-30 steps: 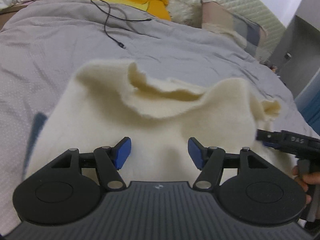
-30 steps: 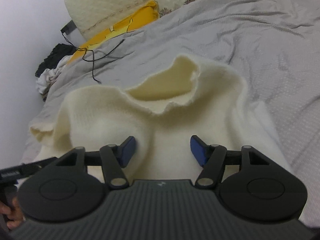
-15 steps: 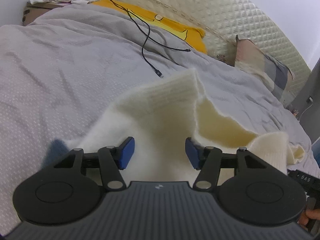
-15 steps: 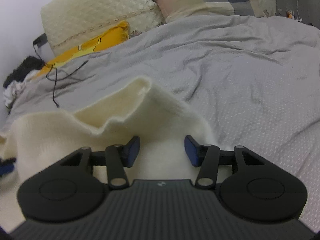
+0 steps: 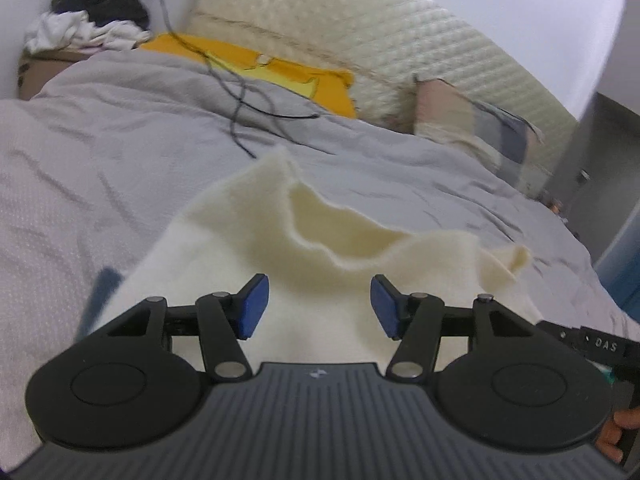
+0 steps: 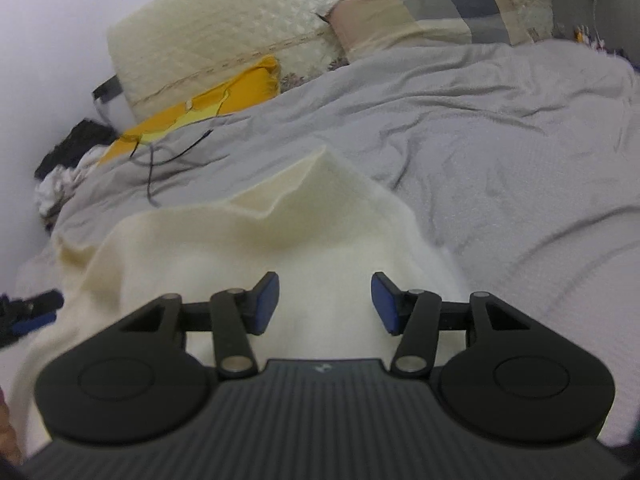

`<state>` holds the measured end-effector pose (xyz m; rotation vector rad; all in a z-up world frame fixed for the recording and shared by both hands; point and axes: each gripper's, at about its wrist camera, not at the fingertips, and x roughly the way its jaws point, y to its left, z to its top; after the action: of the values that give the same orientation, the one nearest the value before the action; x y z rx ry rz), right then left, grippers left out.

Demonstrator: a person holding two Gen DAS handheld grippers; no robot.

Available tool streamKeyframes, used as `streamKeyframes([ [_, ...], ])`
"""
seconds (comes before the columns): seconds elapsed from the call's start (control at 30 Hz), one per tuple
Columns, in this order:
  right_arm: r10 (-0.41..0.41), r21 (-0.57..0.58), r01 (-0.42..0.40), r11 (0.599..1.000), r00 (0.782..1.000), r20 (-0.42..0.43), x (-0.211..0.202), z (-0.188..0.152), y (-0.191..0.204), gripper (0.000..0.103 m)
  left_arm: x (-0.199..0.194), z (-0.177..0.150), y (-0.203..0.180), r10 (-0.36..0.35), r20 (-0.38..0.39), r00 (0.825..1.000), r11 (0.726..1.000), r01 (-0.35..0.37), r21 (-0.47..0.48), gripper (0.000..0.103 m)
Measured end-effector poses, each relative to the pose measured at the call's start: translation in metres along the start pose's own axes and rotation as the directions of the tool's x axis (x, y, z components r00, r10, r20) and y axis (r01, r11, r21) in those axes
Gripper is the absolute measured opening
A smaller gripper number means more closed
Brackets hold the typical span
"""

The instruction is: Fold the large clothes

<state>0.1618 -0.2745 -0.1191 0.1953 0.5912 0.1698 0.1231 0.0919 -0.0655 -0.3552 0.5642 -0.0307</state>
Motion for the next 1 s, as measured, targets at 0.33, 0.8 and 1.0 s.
streamKeyframes([
  [0.33, 0.081, -0.156, -0.079, 0.985, 0.997, 0.008, -0.050, -0.023, 0.040, 0.054, -0.048, -0.040, -0.053, -0.038, -0.031, 0.999, 0.983, 0.043, 0.179, 0.063],
  [0.8, -0.002, -0.221, -0.022, 0.975, 0.994, -0.110, 0.031, -0.049, 0.045, 0.055, 0.021, -0.062, -0.046, 0.127, -0.210, 0.970, 0.972, -0.079, 0.222, 0.063],
  [1.0, 0.009, -0.207, -0.030, 0.978, 0.995, -0.101, 0.037, -0.050, 0.043, 0.054, 0.022, -0.060, -0.042, 0.122, -0.204, 0.971, 0.977, -0.081, 0.199, 0.063],
])
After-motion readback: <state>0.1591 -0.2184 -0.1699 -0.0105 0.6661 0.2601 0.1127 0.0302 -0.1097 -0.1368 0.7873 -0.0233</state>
